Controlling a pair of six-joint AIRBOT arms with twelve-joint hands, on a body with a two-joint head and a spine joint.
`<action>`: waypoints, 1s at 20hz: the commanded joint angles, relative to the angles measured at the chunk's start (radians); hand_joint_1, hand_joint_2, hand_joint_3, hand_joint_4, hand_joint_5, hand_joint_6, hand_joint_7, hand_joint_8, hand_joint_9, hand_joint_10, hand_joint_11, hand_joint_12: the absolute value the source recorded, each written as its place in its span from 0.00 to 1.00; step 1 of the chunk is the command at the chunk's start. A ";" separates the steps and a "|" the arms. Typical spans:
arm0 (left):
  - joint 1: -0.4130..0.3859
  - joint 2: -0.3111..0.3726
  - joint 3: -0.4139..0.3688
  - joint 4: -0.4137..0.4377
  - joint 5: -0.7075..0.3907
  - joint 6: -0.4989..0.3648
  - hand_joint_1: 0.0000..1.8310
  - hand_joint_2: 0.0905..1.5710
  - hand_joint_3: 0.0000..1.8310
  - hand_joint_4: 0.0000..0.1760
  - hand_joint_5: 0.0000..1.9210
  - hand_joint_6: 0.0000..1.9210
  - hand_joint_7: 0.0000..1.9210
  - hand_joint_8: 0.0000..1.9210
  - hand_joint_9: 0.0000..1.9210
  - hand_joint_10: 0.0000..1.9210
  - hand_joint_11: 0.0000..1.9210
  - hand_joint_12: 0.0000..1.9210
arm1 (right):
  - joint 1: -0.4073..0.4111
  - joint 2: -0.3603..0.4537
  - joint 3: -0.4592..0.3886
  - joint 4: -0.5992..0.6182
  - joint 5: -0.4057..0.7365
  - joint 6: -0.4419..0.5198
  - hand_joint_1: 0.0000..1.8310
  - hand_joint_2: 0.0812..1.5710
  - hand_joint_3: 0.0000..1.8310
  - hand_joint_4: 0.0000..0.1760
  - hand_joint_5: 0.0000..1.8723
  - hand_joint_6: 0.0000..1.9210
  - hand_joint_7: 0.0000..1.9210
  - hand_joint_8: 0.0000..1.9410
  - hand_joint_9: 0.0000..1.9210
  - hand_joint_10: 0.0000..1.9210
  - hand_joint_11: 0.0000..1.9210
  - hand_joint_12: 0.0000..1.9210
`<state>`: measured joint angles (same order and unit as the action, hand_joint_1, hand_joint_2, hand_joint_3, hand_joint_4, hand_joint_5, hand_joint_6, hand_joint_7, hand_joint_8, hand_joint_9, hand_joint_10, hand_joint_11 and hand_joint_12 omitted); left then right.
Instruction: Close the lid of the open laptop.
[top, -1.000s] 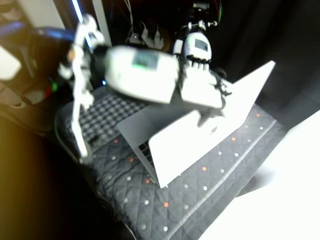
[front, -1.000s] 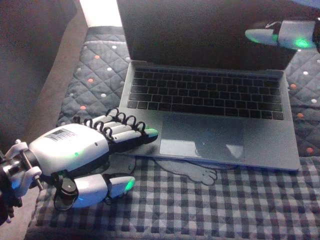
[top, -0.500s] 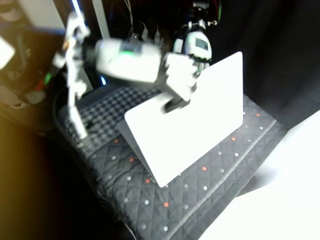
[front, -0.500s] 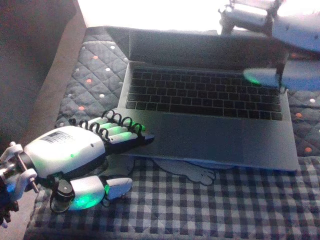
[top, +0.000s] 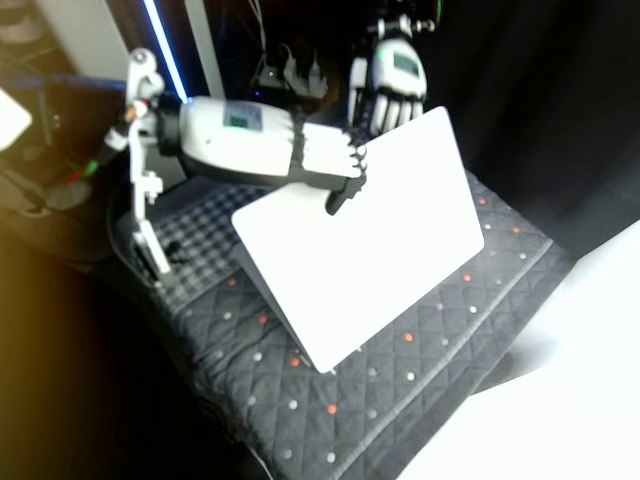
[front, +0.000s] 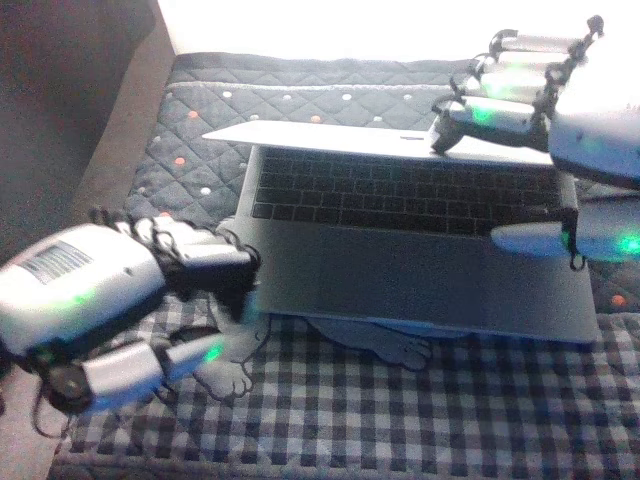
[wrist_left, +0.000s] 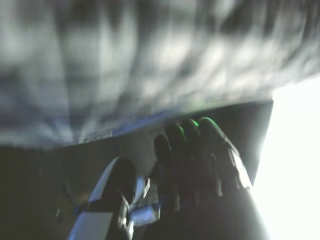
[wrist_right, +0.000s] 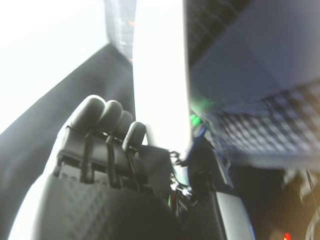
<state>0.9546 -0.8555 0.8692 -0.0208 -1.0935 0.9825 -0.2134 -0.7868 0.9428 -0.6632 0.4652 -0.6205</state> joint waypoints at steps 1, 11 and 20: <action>0.002 0.014 -0.006 -0.023 -0.176 0.011 0.57 0.87 0.00 0.00 0.27 0.83 0.30 0.94 0.30 0.96 0.31 1.00 | -0.003 0.008 -0.006 0.016 0.113 0.007 0.16 0.84 0.01 0.00 0.00 0.43 0.12 0.24 0.04 0.54 0.00 0.88; 0.035 0.062 -0.027 -0.112 -0.340 0.066 0.54 0.90 0.01 0.19 0.26 0.91 0.26 0.94 0.27 0.97 0.26 1.00 | -0.186 -0.018 0.002 0.006 0.114 0.087 0.16 0.85 0.00 0.00 0.00 0.29 0.01 0.38 0.00 0.61 0.00 0.99; 0.034 0.058 -0.018 -0.125 -0.336 0.066 0.53 0.91 0.00 0.18 0.25 0.92 0.23 0.95 0.19 0.92 0.17 1.00 | -0.251 -0.058 0.041 -0.138 0.099 0.286 0.12 0.85 0.00 0.00 0.00 0.33 0.13 0.21 0.09 0.51 0.07 0.91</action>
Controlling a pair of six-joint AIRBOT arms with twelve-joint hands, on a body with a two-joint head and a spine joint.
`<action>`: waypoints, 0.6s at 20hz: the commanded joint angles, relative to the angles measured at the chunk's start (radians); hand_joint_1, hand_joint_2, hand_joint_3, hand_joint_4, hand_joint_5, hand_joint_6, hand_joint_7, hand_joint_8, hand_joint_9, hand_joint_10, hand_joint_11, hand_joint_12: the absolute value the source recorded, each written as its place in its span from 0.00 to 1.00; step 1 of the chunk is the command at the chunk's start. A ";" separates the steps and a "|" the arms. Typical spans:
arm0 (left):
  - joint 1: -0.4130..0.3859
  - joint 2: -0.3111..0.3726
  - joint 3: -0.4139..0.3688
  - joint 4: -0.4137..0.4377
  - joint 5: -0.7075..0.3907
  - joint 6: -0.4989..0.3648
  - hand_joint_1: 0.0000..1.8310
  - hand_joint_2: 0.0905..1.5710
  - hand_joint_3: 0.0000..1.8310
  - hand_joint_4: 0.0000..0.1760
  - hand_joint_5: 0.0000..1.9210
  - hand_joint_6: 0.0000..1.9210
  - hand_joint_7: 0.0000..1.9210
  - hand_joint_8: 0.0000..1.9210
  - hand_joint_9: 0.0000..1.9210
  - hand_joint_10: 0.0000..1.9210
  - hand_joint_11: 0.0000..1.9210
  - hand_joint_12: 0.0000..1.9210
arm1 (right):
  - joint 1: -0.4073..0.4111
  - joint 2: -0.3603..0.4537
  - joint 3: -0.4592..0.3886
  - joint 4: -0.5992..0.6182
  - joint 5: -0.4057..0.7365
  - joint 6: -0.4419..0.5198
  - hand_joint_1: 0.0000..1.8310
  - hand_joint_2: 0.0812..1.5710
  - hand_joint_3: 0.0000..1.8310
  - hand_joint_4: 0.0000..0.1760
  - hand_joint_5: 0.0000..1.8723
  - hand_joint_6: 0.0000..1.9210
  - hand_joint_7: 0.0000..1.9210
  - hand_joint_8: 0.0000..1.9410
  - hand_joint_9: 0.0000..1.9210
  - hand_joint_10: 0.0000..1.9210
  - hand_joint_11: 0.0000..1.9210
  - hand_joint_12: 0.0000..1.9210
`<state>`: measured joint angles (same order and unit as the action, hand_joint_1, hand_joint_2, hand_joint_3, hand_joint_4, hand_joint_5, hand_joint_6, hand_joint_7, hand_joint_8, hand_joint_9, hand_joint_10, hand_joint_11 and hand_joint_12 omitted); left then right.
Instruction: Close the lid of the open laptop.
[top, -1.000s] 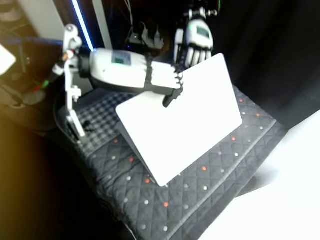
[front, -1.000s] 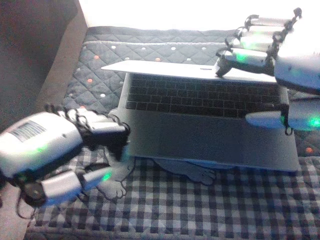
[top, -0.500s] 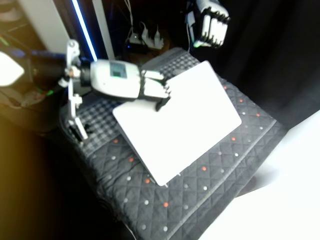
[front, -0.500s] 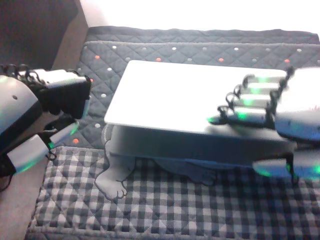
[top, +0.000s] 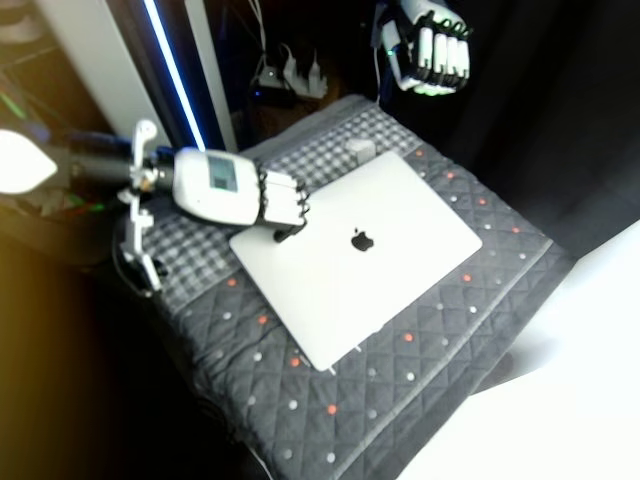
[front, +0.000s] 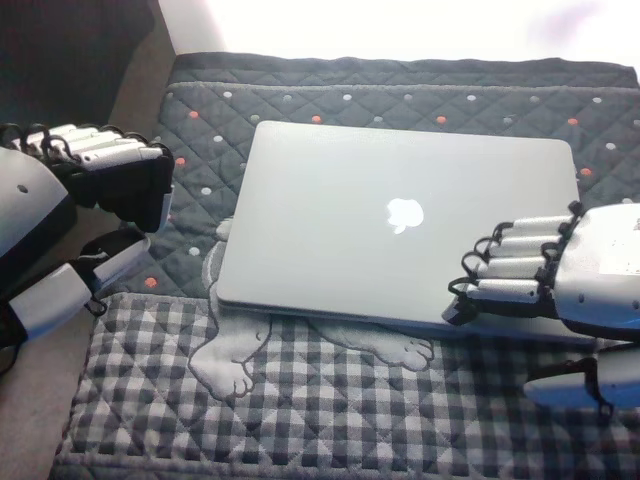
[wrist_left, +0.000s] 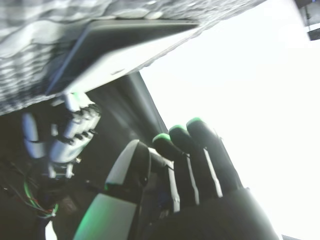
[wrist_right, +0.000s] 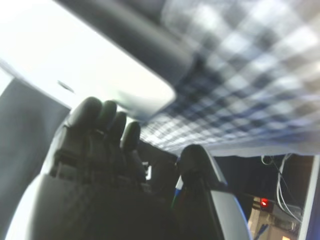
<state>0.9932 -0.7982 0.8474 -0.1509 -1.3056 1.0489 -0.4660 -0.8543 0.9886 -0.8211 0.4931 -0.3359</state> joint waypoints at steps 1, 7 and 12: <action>-0.005 -0.002 0.004 0.004 -0.125 -0.001 0.53 0.91 0.00 0.17 0.24 0.92 0.23 0.96 0.19 0.92 0.17 1.00 | -0.004 0.006 -0.002 0.014 0.069 0.011 0.10 0.86 0.00 0.00 0.00 0.31 0.15 0.16 0.11 0.48 0.08 0.89; -0.008 -0.001 0.006 0.004 -0.131 0.000 0.54 0.90 0.00 0.11 0.23 0.92 0.28 0.90 0.20 0.84 0.15 0.98 | -0.007 0.020 -0.004 0.020 0.071 0.011 0.11 0.87 0.00 0.00 0.02 0.28 0.19 0.06 0.13 0.42 0.10 0.88; -0.009 0.003 0.007 0.004 -0.159 0.000 0.42 0.92 0.00 0.00 0.21 0.95 0.20 0.61 0.18 0.69 0.12 0.86 | -0.006 0.095 -0.062 0.193 0.132 -0.185 0.11 0.88 0.00 0.00 0.00 0.01 0.03 0.00 0.00 0.12 0.00 0.38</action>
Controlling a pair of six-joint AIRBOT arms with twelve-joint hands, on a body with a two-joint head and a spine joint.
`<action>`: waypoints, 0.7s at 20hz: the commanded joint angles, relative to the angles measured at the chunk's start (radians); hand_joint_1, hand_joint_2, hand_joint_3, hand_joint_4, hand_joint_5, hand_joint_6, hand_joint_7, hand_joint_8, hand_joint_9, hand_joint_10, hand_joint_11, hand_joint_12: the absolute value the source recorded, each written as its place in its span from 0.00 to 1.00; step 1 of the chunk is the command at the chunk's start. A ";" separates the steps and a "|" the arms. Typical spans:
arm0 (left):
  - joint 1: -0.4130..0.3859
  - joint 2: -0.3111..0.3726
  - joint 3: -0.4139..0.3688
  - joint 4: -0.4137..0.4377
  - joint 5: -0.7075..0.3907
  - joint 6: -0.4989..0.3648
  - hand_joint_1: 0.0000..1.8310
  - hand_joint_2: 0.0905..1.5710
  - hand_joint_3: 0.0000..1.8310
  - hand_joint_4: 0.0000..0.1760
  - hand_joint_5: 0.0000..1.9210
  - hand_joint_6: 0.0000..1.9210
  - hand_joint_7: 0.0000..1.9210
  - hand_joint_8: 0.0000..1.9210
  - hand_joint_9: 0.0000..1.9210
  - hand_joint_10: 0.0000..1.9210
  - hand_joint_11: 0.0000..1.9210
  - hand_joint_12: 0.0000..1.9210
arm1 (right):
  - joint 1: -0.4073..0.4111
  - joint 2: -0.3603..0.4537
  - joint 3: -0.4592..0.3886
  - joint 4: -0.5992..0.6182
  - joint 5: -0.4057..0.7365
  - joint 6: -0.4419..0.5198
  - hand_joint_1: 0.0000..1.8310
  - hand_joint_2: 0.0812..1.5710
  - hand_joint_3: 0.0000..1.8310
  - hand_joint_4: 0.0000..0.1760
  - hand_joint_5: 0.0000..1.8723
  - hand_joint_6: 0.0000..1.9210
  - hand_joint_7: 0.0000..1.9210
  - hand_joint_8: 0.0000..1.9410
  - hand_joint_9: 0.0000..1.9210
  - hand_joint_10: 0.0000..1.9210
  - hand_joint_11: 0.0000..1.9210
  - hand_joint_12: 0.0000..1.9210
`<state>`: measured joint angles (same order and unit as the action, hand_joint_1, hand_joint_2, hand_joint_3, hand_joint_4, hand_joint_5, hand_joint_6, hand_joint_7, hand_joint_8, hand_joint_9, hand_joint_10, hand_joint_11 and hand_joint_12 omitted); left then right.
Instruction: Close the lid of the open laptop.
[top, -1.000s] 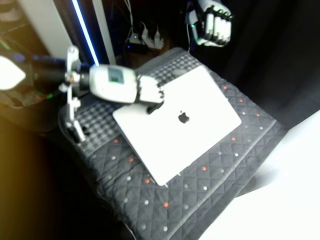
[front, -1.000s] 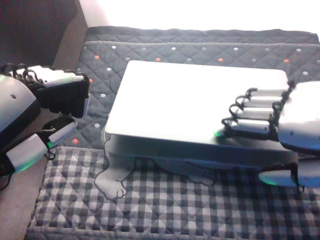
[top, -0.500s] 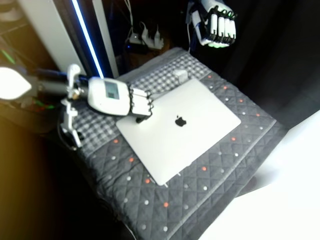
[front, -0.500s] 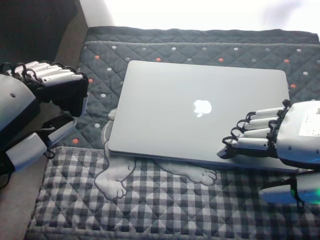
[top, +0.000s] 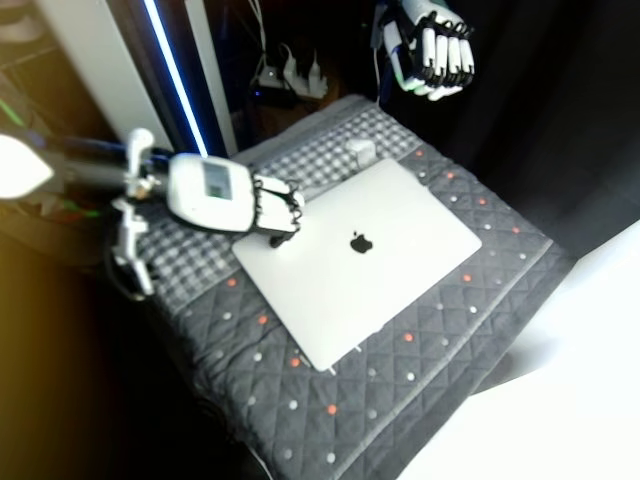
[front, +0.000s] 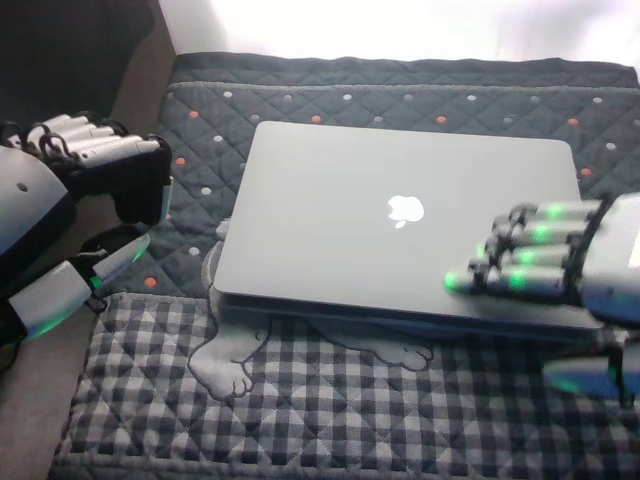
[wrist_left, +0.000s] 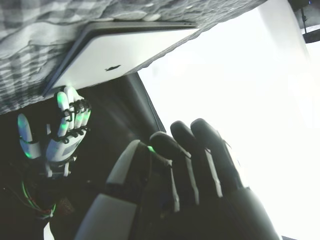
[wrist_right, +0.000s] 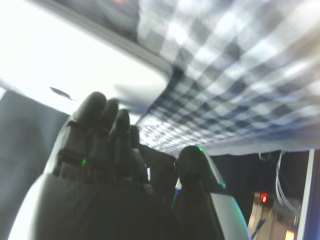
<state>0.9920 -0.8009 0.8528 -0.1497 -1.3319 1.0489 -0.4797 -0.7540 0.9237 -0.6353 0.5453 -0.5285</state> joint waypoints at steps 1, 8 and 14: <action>-0.008 0.010 0.001 0.003 -0.145 0.000 0.41 0.90 0.00 0.00 0.13 0.65 0.20 0.52 0.18 0.63 0.11 0.81 | 0.007 0.012 -0.001 0.032 0.111 -0.004 0.12 0.88 0.00 0.00 0.00 0.00 0.04 0.01 0.00 0.11 0.00 0.33; -0.010 0.019 0.003 -0.006 -0.203 0.010 0.46 0.93 0.01 0.00 0.12 0.12 0.20 0.02 0.17 0.26 0.00 0.65 | 0.007 0.085 -0.051 0.231 0.222 -0.222 0.25 0.91 0.00 0.03 0.00 0.00 0.00 0.00 0.00 0.01 0.00 0.05; -0.010 0.032 0.008 -0.029 -0.242 0.014 0.27 0.86 0.00 0.53 0.01 0.00 0.04 0.00 0.06 0.02 0.00 0.22 | -0.030 0.141 -0.089 0.405 0.361 -0.388 0.13 0.89 0.00 0.07 0.00 0.00 0.00 0.00 0.00 0.00 0.00 0.01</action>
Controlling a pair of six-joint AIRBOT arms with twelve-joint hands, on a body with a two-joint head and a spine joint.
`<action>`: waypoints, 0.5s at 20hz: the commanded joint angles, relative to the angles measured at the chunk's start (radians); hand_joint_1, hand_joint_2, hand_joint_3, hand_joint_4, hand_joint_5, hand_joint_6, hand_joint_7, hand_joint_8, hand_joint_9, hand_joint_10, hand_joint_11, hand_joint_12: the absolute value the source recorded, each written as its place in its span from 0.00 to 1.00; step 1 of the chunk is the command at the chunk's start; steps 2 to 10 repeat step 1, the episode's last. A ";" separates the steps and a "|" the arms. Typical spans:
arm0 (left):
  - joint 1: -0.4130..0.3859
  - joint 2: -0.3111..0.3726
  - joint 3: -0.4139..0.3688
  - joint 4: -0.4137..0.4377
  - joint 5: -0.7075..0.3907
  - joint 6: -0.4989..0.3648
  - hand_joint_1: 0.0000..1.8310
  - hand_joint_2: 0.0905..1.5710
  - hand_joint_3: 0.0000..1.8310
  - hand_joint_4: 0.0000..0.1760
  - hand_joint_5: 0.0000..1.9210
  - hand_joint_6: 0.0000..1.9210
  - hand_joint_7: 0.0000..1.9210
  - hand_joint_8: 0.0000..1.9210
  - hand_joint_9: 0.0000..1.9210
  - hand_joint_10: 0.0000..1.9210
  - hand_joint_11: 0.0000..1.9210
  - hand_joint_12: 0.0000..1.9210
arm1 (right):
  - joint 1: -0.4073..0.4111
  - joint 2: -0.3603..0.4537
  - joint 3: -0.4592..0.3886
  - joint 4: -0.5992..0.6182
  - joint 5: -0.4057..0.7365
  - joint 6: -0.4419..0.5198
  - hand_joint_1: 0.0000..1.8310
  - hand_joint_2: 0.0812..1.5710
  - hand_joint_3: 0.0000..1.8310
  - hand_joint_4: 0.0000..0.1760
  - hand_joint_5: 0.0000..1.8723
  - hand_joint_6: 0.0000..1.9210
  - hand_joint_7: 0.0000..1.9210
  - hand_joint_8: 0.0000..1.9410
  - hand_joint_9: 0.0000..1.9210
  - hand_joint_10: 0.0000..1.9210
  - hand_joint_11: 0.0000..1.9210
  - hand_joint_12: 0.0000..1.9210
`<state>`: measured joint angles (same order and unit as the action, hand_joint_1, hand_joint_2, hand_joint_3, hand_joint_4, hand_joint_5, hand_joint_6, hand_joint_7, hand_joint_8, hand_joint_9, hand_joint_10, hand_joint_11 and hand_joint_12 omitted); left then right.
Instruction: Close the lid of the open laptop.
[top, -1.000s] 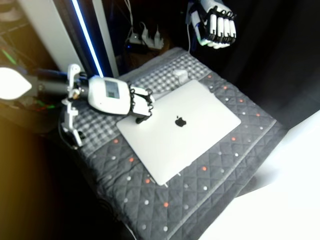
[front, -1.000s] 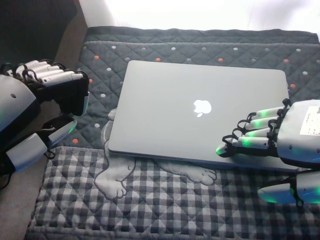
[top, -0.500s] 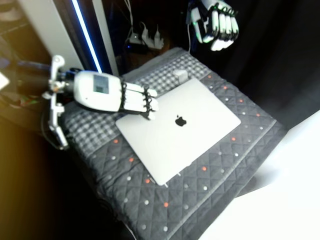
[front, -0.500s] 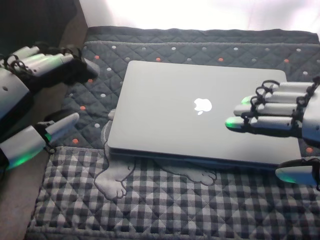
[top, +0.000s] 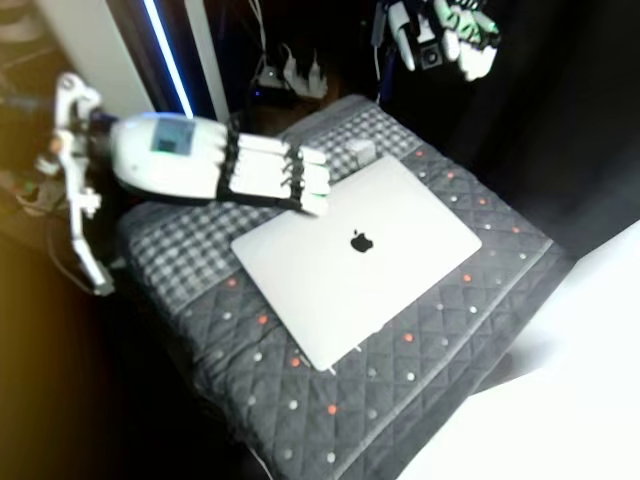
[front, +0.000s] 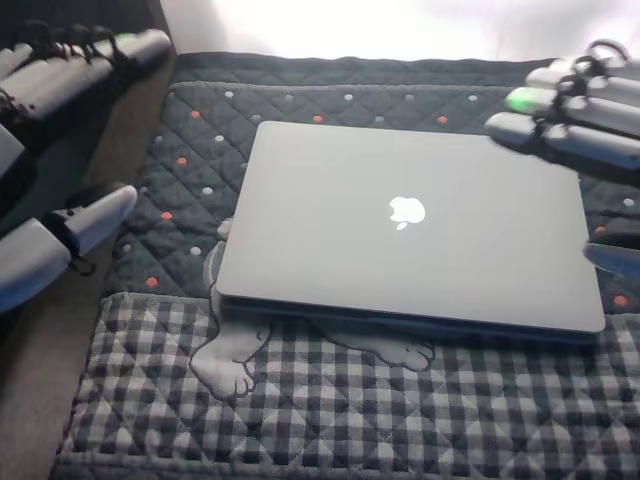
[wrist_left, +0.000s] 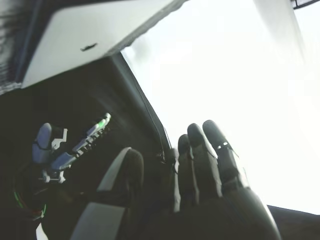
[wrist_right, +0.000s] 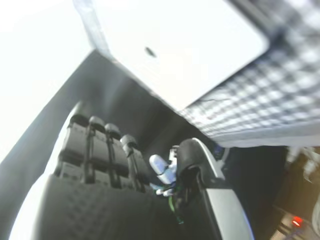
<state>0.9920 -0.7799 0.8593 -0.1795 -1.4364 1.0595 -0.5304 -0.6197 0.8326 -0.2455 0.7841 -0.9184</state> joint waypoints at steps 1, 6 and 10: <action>-0.011 0.013 0.003 -0.001 -0.139 0.003 0.18 0.84 0.00 0.66 0.00 0.00 0.01 0.00 0.01 0.00 0.00 0.04 | -0.006 0.019 -0.003 0.049 0.164 -0.014 0.10 0.87 0.00 0.34 0.00 0.00 0.00 0.00 0.00 0.00 0.00 0.00; -0.011 0.013 0.003 -0.001 -0.139 0.003 0.18 0.84 0.00 0.66 0.00 0.00 0.01 0.00 0.01 0.00 0.00 0.04 | -0.006 0.019 -0.003 0.049 0.164 -0.014 0.10 0.87 0.00 0.34 0.00 0.00 0.00 0.00 0.00 0.00 0.00 0.00; -0.011 0.013 0.003 -0.001 -0.139 0.003 0.18 0.84 0.00 0.66 0.00 0.00 0.01 0.00 0.01 0.00 0.00 0.04 | -0.006 0.019 -0.003 0.049 0.164 -0.014 0.10 0.87 0.00 0.34 0.00 0.00 0.00 0.00 0.00 0.00 0.00 0.00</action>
